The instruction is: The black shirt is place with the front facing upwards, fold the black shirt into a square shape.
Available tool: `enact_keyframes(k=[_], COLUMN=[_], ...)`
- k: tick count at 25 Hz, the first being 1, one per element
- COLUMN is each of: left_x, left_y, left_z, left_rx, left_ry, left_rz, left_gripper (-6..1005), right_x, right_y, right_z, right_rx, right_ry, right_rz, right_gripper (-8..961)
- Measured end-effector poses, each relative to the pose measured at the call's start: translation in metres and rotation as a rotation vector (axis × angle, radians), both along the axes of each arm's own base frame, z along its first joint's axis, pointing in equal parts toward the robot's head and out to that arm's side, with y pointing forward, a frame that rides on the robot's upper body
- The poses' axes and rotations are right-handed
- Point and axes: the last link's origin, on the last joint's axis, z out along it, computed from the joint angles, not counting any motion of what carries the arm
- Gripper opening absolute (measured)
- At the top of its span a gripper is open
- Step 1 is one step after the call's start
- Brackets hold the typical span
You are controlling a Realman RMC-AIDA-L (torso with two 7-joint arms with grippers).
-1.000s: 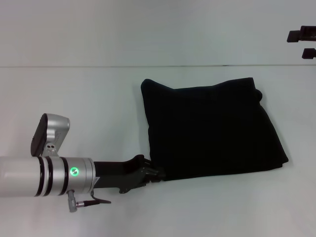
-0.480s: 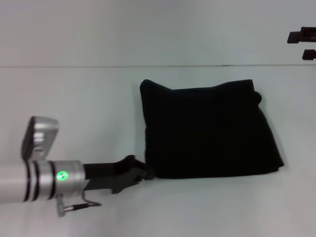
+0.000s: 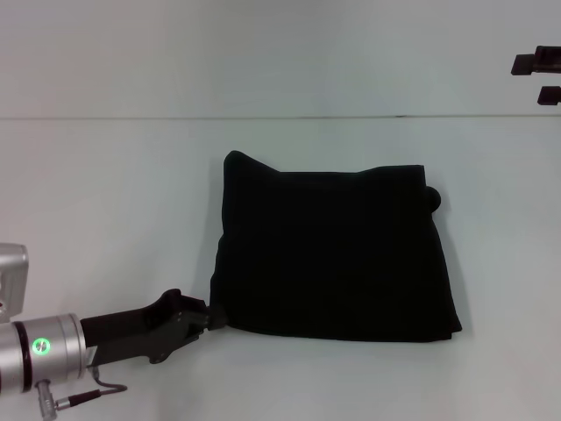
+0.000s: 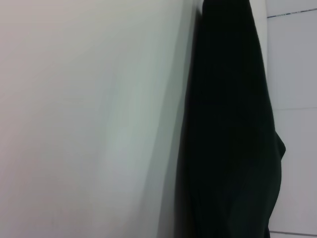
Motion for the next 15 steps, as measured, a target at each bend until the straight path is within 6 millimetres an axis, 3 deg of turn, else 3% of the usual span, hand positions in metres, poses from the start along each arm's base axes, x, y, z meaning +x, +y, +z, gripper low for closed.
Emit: enact_keyframes(k=[5, 10, 15], left_x=[0.0, 0.0, -0.003], left_y=[0.0, 0.0, -0.002], left_z=[0.002, 0.019, 0.076], left_rx=[-0.001, -0.068, 0.051], left_ry=[0.003, 0.044, -0.007], left_rz=[-0.021, -0.113, -0.198], left_gripper=[90, 109, 128], right_x=[-0.002, 0.0, 0.002], right_y=[0.001, 0.0, -0.004], right_z=[-0.002, -0.003, -0.005], right_rx=[-0.002, -0.004, -0.012], right_ry=[0.001, -0.013, -0.068], right_rz=[0.005, 0.021, 0.09], right_gripper=[868, 868, 868])
